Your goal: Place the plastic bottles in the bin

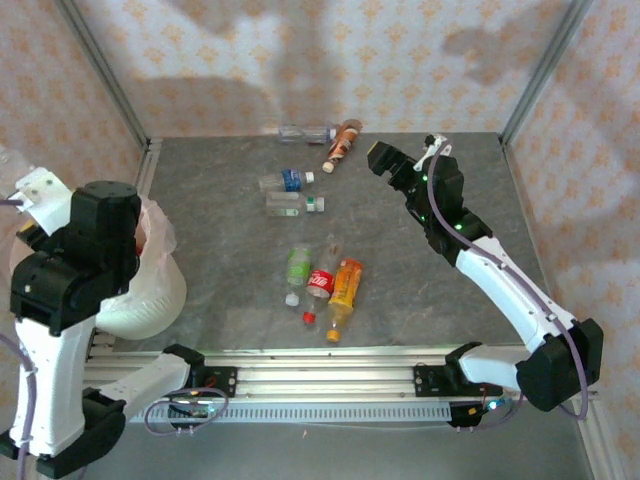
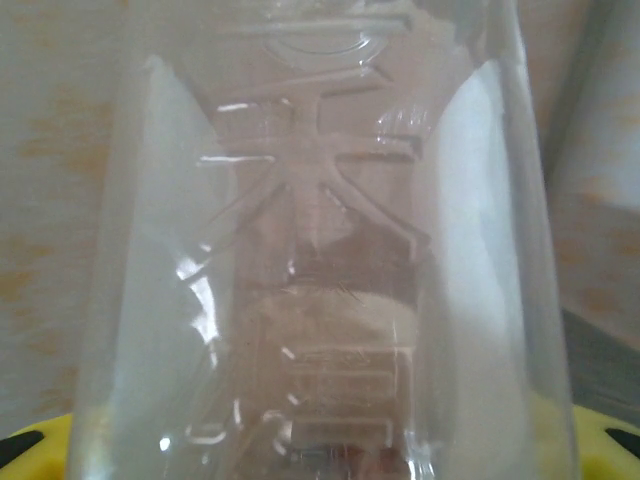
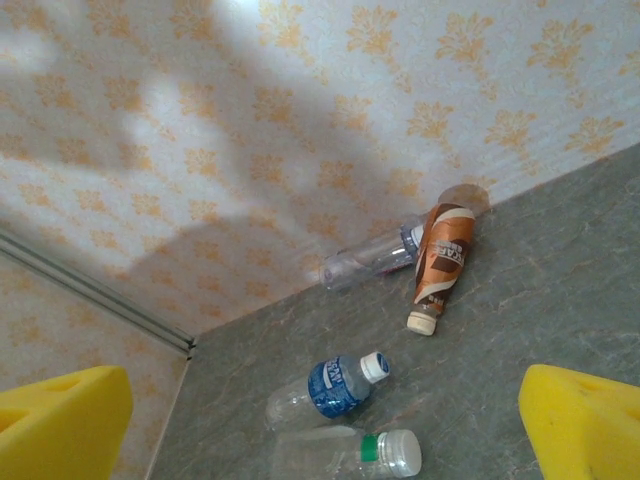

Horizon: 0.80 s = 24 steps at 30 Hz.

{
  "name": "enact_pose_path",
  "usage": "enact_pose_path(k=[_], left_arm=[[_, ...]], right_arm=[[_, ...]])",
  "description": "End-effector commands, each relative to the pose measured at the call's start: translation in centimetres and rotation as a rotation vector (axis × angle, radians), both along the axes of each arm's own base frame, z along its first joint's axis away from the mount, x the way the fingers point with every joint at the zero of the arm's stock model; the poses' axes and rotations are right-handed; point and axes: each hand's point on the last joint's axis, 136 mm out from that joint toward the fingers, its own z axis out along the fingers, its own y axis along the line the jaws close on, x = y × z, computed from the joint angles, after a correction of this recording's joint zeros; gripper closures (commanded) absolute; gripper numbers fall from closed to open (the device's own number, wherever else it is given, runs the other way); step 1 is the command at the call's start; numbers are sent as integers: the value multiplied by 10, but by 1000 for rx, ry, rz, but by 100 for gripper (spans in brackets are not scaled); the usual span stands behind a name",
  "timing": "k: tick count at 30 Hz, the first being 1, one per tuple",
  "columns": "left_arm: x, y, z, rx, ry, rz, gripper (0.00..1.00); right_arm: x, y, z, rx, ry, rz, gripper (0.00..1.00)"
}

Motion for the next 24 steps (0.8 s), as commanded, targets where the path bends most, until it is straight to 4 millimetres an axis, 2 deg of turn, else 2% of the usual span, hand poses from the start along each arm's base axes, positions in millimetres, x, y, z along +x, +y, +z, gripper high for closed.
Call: enact_pose_path(k=[1,3,6,10,12,15,17,20,22,24], left_arm=[[6,16,-37,4,183,103,66],[13,19,-58,-69,176,89,66],[3,34,-74,-85,167,177,64],[5,47,-113,-203,207,206,62],[3,55,-131,-247,232,233,62],[-2,64,-151,-318,263,276,56],[-3,67,-157,-347,263,289,47],[-1,69,-157,-370,247,284,39],[0,69,-153,-370,239,289,23],[1,68,-149,-376,236,283,15]], right_arm=[[-1,1,18,0,-31,16,1],[-3,1,20,-3,-28,20,1],[-8,-2,19,-6,-23,16,1],[-8,-2,10,-15,-2,17,1],[-16,-4,20,-2,-19,24,1],[-18,-3,20,5,-13,36,1],[-20,-2,18,0,-4,45,1],[-21,-2,14,-11,4,44,1],[-21,-3,12,-12,10,41,1],[-19,-3,8,-10,19,39,1]])
